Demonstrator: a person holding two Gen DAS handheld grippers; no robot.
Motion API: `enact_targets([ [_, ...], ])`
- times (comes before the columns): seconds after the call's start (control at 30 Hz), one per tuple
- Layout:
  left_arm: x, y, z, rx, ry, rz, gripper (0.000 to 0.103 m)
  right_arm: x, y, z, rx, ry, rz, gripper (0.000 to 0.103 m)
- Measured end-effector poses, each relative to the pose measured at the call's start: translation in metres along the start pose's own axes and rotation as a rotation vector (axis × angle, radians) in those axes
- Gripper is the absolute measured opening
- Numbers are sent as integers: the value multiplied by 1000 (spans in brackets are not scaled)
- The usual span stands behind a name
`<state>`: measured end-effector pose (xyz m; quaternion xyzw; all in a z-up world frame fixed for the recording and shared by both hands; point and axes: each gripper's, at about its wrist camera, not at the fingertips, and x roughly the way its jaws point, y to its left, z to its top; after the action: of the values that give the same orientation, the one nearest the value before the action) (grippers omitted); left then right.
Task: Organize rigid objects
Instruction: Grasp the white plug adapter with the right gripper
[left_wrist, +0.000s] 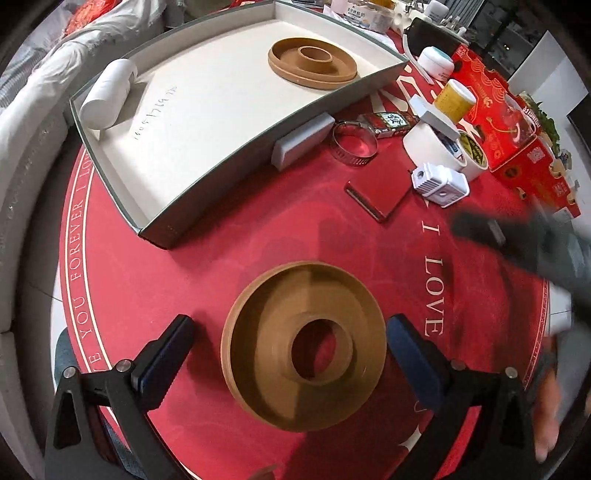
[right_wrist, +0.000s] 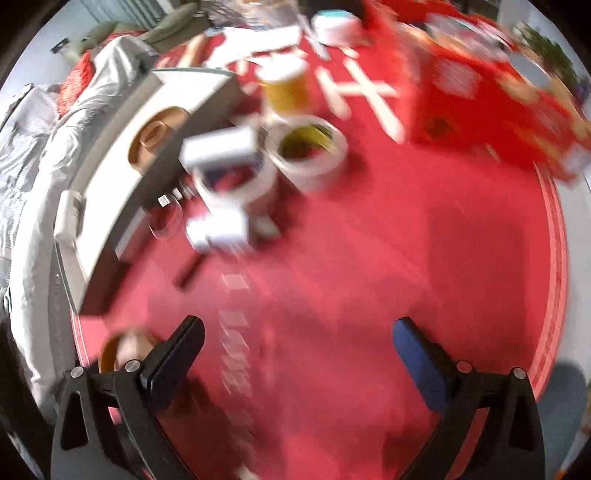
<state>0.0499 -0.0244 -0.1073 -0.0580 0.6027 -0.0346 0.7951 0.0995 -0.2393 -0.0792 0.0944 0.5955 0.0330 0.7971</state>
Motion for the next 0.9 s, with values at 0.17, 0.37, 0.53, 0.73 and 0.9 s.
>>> enact_targets([
  [0.17,1,-8,-5,1,-9,1,103,18,27,31,-91,-45,-11,101],
  [0.37,0,-10,-7,-1,-13,0,103,18,25,18,-130,-10,25,59],
  [0.53,0,-14,-6,-3,-19,1,103,1,-5,-23,-112,52,48,59],
  [0.73,-3,-13,-10,-4,-34,6,103,-17,-36,-65,-77,60,-35,60],
  [0.9,-5,-12,-11,-5,-39,6,103,-11,-35,-70,-69,50,-58,94],
])
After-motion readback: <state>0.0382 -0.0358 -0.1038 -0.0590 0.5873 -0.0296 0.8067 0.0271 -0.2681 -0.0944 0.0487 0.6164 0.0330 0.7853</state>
